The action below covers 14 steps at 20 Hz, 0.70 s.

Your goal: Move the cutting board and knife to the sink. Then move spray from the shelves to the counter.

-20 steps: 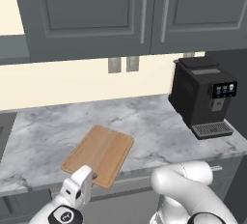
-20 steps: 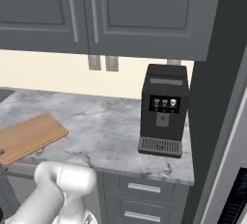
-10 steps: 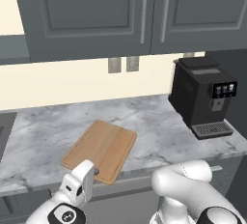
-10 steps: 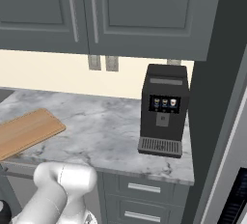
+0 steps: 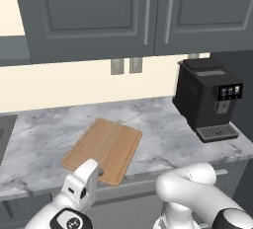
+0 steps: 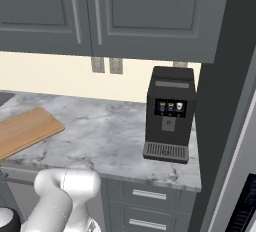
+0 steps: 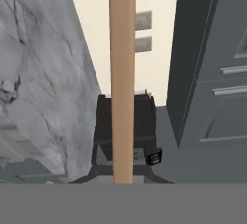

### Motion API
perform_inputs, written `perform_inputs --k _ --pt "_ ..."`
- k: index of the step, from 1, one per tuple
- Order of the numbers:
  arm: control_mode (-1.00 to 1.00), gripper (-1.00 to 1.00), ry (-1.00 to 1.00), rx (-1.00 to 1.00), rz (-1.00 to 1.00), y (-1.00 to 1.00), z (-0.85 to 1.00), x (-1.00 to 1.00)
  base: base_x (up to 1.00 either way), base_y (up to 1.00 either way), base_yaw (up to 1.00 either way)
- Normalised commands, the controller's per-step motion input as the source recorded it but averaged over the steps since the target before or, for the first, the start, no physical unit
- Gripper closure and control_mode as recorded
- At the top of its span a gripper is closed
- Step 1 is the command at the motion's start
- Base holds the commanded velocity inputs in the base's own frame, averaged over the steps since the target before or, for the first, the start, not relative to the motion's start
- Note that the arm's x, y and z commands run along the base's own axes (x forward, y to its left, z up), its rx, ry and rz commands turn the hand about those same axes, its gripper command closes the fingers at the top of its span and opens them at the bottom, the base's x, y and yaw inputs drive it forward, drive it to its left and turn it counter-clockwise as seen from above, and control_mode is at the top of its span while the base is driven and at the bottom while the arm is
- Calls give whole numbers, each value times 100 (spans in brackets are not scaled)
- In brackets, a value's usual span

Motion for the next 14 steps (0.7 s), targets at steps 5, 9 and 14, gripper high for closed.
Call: perform_inputs --k 5,9,14 --pt "-100 100 4 -2 0 0 31 -13 0 0 0" --pt "-100 100 2 -2 0 0 24 -8 0 0 0" --pt "-100 100 -1 0 0 0 6 -1 0 0 0"
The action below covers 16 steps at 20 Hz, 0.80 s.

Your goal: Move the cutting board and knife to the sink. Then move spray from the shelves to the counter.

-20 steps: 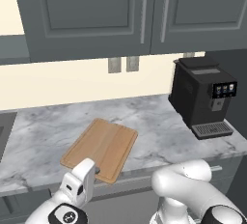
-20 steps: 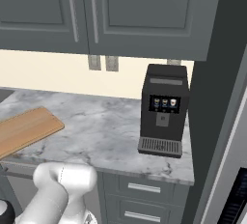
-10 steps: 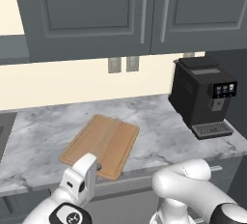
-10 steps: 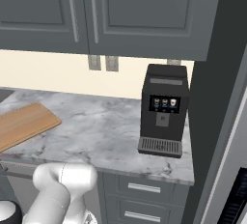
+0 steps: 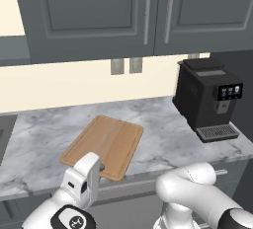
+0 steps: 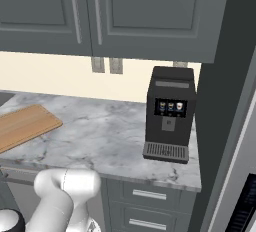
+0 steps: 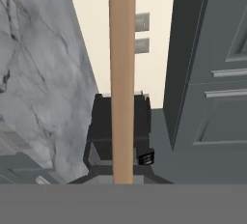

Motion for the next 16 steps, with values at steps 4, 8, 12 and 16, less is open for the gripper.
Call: perform_inputs --k 4,8,12,16 --pt "-100 100 0 0 0 0 0 0 0 0 0" --pt "100 100 0 0 0 0 0 0 0 0 0" --pt "100 100 0 0 0 0 0 0 -30 0 0" --pt "100 100 0 0 0 0 0 0 -60 0 1"
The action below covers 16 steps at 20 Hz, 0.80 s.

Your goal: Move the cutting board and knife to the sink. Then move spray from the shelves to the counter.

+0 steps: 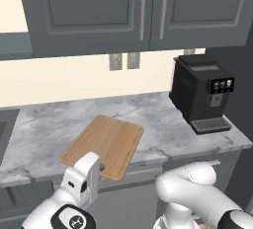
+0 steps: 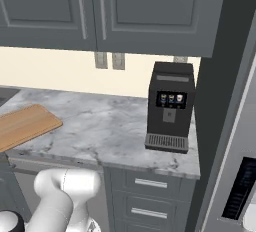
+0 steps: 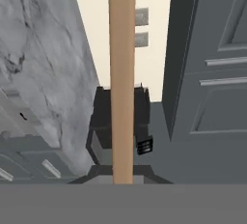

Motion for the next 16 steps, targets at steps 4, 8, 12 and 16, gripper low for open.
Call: perform_inputs --k 4,8,12,16 --pt "100 100 0 0 0 0 0 0 -56 0 1" --pt "100 100 0 0 0 0 0 0 -20 45 1" --pt "100 100 0 0 0 0 0 0 -3 79 0" --pt "100 100 0 0 0 0 0 0 0 91 0"
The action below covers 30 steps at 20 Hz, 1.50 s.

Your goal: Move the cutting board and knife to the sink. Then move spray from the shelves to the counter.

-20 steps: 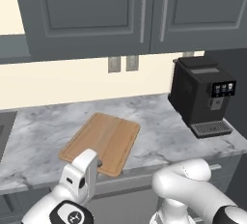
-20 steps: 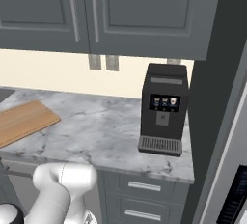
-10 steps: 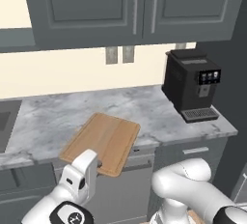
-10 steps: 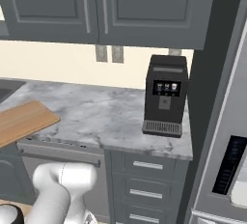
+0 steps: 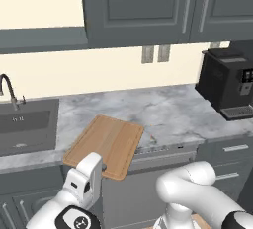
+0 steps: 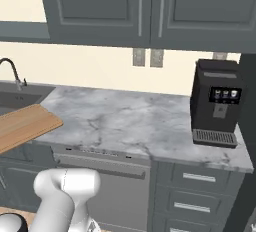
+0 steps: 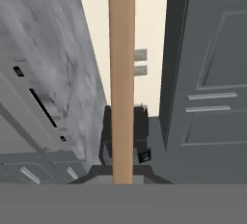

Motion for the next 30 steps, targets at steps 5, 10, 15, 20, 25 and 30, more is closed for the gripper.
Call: perform_inputs --k 5,10,15,20,25,30 --pt "100 100 0 0 0 0 0 0 1 90 -4" --pt "100 100 0 0 0 0 0 0 8 89 -7" --pt "100 100 0 0 0 0 0 0 18 85 -9" --pt "100 100 0 0 0 0 0 0 25 73 -11" --pt "100 100 0 0 0 0 0 0 34 61 -5" --pt "100 100 0 0 0 0 0 0 42 37 3"
